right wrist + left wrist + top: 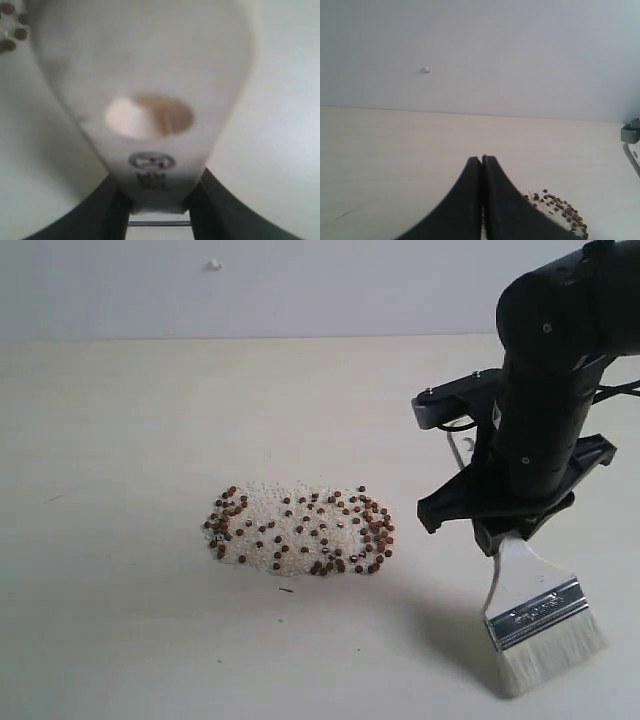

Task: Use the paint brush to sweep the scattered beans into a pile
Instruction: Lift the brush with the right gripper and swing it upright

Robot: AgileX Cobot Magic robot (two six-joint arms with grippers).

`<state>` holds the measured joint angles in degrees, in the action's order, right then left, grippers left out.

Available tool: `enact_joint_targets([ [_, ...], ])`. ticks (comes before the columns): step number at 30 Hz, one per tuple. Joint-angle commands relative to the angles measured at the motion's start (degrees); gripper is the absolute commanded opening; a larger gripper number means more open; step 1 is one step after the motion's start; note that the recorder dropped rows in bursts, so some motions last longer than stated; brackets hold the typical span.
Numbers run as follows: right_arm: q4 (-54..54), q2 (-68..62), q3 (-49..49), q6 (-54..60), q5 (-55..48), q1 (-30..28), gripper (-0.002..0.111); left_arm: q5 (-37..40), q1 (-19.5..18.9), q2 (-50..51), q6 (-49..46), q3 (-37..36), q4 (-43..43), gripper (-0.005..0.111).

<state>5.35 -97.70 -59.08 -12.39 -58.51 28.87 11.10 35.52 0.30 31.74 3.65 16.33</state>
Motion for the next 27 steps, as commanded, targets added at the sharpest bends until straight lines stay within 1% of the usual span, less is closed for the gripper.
enact_joint_targets([
  [1, 0.7, 4.2, -0.7, 1.2, -0.6, -0.2, 0.000, -0.1, -0.2, -0.3, 0.0, -0.3, -0.1, 0.000],
  [3, -0.8, 6.2, -0.7, 3.0, -0.2, -0.2, 0.000, -0.1, -0.2, -0.3, 0.0, -0.3, -0.1, 0.000],
  [8, -0.7, 11.9, -0.7, 3.7, -2.8, -0.2, 0.000, -0.1, -0.2, -0.3, 0.0, -0.3, -0.1, 0.000],
  [18, -5.4, 25.8, -0.6, 8.8, -1.1, -0.2, 0.000, -0.1, -0.2, -0.3, 0.0, -0.3, -0.1, 0.000],
  [22, -11.5, 33.7, 0.7, 13.3, 0.0, -0.2, 0.000, -0.1, -0.2, -0.3, 0.0, -0.3, -0.1, 0.000],
  [27, -18.5, 43.4, 5.1, 20.3, 1.8, -0.2, 0.000, -0.1, -0.2, -0.3, 0.0, -0.3, -0.1, 0.000],
])
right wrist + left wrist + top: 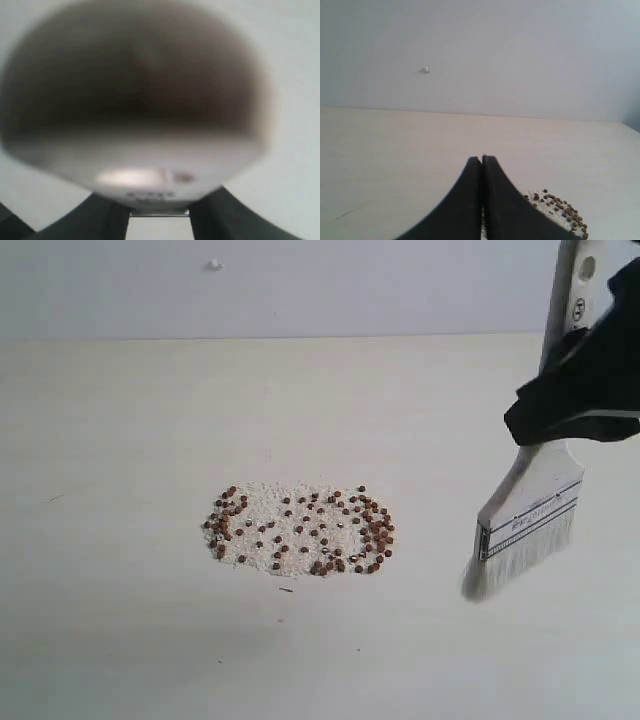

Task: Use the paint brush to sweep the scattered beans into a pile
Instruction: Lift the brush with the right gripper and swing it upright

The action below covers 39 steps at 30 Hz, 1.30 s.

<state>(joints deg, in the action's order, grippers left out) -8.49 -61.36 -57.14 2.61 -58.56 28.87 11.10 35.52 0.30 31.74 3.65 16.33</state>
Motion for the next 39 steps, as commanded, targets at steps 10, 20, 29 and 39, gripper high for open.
enact_joint_targets([
  [10, -11.9, 18.2, 9.4, 27.5, -4.2, -0.2, 0.000, -0.1, -0.2, -0.3, 0.0, -0.3, -0.1, 0.000],
  [20, -18.0, 17.8, 9.4, 39.7, -7.2, -0.2, 0.000, -0.1, -0.2, -0.3, 0.0, -0.3, -0.1, 0.000],
  [29, -18.7, 13.4, 9.4, 39.8, -6.0, -0.2, 0.000, -0.1, -0.2, -0.3, 0.0, -0.3, -0.1, 0.000],
  [39, -24.8, 5.4, 9.4, 52.3, -1.3, -0.2, 0.000, -10.7, -0.2, -0.3, -1.9, -0.3, 8.9, 0.000],
])
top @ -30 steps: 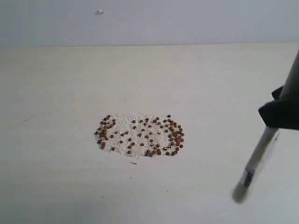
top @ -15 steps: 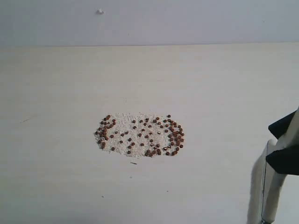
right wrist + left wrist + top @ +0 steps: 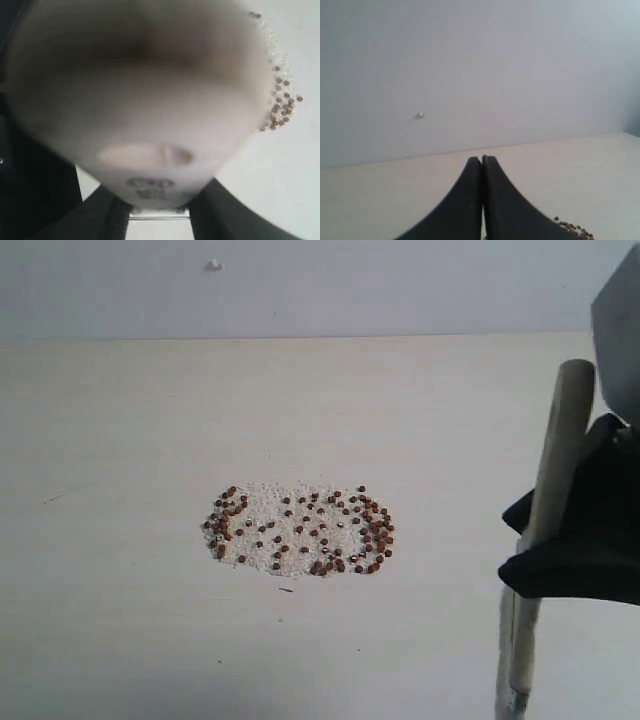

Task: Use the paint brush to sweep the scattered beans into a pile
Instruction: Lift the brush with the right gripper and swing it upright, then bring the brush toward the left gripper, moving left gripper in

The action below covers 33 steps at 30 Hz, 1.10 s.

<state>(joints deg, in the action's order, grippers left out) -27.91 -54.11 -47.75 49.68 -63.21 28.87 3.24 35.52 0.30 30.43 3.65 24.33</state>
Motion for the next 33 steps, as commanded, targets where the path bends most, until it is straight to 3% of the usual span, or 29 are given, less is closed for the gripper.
enact_joint_targets([
  [1, -6.6, -2.3, 0.0, 6.6, 3.7, -0.2, 0.000, -2.8, -0.2, -0.3, -0.6, -0.3, 0.9, 0.000],
  [6, -9.4, -2.9, 0.0, 7.7, 11.3, -0.2, 0.000, -3.7, -0.2, -0.3, 4.9, -0.3, -2.9, 0.000],
  [12, -9.5, -2.9, 0.0, -5.6, 24.7, -0.2, 0.000, -2.2, -0.2, -0.3, 8.5, -0.8, -3.2, 0.000],
  [19, -9.7, -5.0, 0.0, -12.1, 26.5, -0.2, 0.000, -4.2, -0.2, -0.3, 9.4, -1.9, -3.2, 0.000],
  [23, -9.7, -7.6, 0.0, -18.0, 29.7, -0.2, 0.000, -13.3, -0.2, -0.3, 15.6, -3.6, -3.2, 0.000],
  [33, -15.6, -17.0, 0.0, -19.7, 37.2, -0.2, 0.000, -9.9, -0.1, 3.4, 17.9, -3.6, 0.6, 0.000],
])
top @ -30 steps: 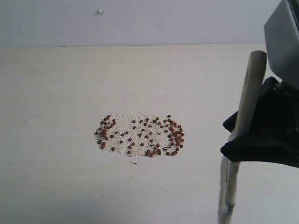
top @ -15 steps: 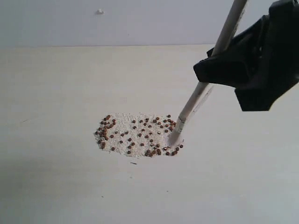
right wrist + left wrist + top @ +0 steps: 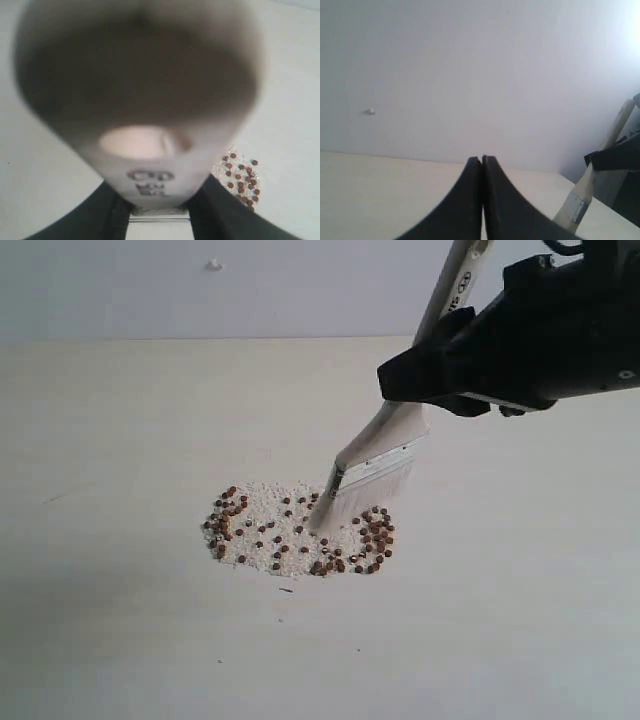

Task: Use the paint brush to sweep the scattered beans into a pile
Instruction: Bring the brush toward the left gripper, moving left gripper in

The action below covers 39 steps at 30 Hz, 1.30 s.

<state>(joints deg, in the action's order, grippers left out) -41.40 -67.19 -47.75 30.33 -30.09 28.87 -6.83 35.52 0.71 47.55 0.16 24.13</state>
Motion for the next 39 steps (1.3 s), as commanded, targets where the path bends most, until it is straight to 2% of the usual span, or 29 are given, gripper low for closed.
enact_joint_targets([
  [1, -2.1, -5.1, 0.0, -0.3, 4.4, -0.2, 0.000, -0.1, -0.1, 4.2, 0.8, -0.2, 1.0, 0.000],
  [5, -2.1, -9.5, -0.5, -0.1, 5.3, -0.2, 0.000, -3.0, -0.1, 10.0, 0.7, -0.2, 5.9, 0.000],
  [10, -2.1, -13.4, -3.2, -0.1, 6.4, -0.2, 0.000, -11.6, -0.1, 20.2, -3.2, -0.2, 8.8, 0.003],
  [16, -2.5, -15.6, -6.6, -0.1, 6.3, -0.2, 0.000, -16.6, -0.1, 35.9, -6.9, 2.7, 9.7, 0.037],
  [19, -5.0, -16.7, -8.0, 0.5, 6.3, -0.2, 0.000, -24.4, -0.1, 44.4, -9.7, 5.4, 11.1, 0.050],
  [22, -6.2, -17.6, -8.9, 3.0, 4.6, -0.2, 0.000, -29.6, -0.1, 52.9, -13.0, 8.5, 16.2, 0.050],
  [26, -6.2, -17.7, -9.2, 3.3, 4.8, -0.2, 0.000, -31.6, -0.1, 64.4, -16.6, 12.8, 16.4, 0.050],
  [31, -9.6, -17.8, -9.2, 8.7, 4.6, -0.2, 0.000, -37.9, -0.1, 76.4, -22.4, 17.2, 20.9, 0.050],
  [36, -12.8, -18.9, -9.2, 10.6, 4.1, -0.2, 0.000, -42.5, -0.1, 84.0, -29.1, 19.6, 19.4, 0.050],
  [39, -14.1, -20.6, -9.2, 11.1, 4.8, -0.2, 0.000, -45.7, -0.1, 86.6, -31.2, 20.6, 18.7, 0.054],
])
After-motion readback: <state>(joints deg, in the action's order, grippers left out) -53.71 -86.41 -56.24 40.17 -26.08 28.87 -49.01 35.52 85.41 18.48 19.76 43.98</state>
